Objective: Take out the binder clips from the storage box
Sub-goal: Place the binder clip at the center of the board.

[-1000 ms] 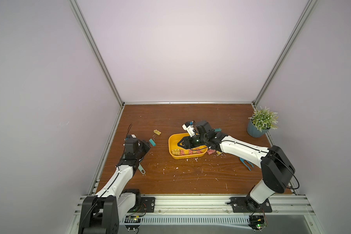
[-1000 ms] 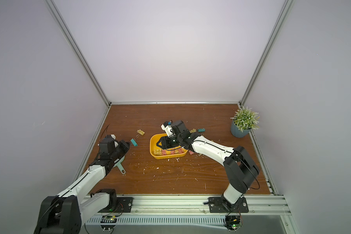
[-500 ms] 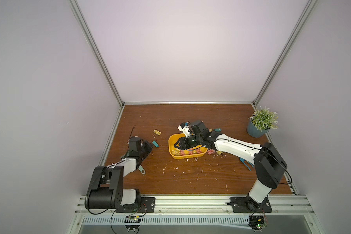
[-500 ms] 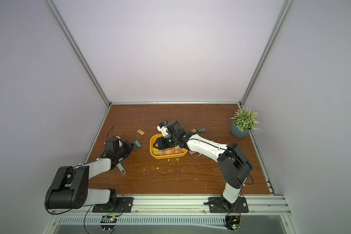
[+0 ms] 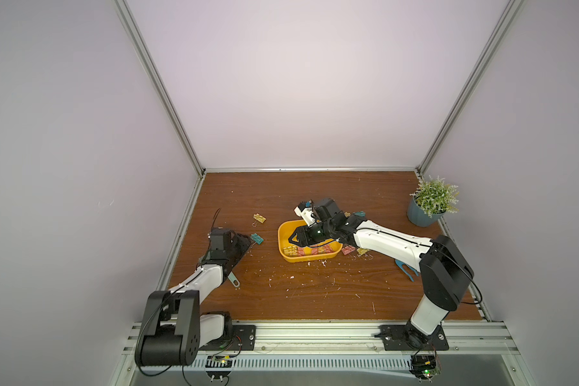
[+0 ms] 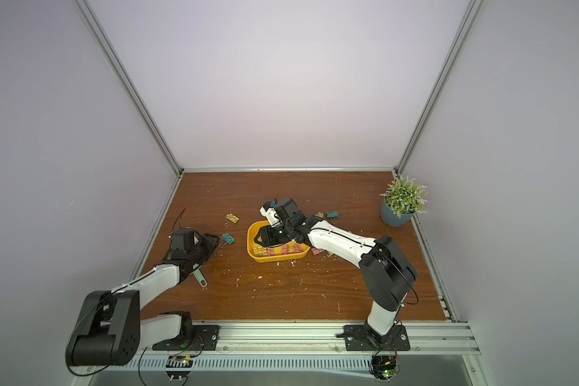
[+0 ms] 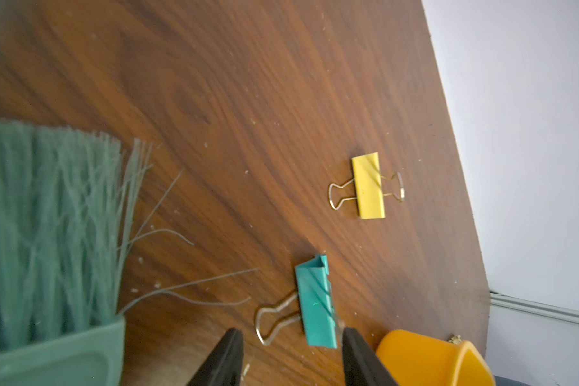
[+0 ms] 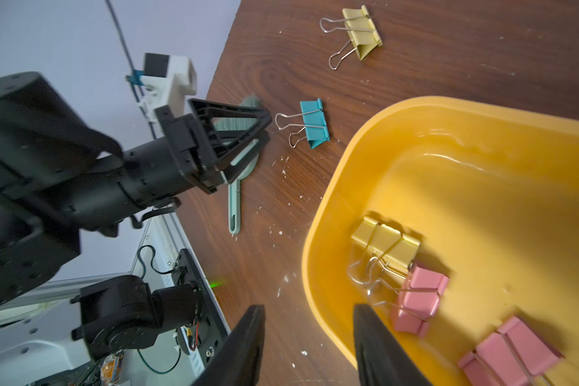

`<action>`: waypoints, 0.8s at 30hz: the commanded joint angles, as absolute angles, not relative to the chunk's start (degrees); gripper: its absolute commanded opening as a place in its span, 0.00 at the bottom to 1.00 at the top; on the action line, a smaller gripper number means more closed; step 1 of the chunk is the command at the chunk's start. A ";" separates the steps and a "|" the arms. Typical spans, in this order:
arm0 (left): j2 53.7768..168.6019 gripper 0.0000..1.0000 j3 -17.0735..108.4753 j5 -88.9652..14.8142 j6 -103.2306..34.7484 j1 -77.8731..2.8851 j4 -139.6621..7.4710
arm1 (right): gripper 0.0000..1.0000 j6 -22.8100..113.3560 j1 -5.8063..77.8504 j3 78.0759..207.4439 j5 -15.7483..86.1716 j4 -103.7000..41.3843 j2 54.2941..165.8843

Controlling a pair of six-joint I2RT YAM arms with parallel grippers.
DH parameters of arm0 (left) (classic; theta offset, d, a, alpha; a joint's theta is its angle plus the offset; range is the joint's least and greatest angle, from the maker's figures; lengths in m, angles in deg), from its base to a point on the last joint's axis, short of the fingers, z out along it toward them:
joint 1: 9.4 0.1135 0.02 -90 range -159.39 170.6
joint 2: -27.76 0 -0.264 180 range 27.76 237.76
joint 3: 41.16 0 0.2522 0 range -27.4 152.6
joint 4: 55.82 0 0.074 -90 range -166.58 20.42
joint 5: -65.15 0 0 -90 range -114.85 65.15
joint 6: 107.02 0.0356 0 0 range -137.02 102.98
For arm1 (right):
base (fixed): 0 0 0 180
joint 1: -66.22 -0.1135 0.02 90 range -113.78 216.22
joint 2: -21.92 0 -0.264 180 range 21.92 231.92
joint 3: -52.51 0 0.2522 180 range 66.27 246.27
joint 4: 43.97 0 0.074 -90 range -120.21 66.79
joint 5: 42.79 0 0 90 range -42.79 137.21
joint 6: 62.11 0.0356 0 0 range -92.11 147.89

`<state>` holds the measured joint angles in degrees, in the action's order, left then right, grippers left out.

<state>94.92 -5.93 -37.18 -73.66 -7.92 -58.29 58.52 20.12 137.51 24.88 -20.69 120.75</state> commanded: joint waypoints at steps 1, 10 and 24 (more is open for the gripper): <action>87.57 0.56 -5.09 -31.67 -70.39 -7.29 -68.43 | 0.49 56.85 20.56 137.83 31.42 -19.80 116.08; 79.10 0.50 3.03 -29.08 -61.42 -27.44 -70.89 | 0.50 60.88 23.47 130.64 41.00 -21.47 110.44; 105.95 0.38 19.62 -28.25 -54.66 -47.45 -81.56 | 0.51 63.50 26.95 123.72 38.62 -24.24 105.73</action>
<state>105.98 17.06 -30.67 -57.95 -47.09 -76.39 62.98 26.98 123.74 39.44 -21.74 107.11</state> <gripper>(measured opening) 0.379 0.508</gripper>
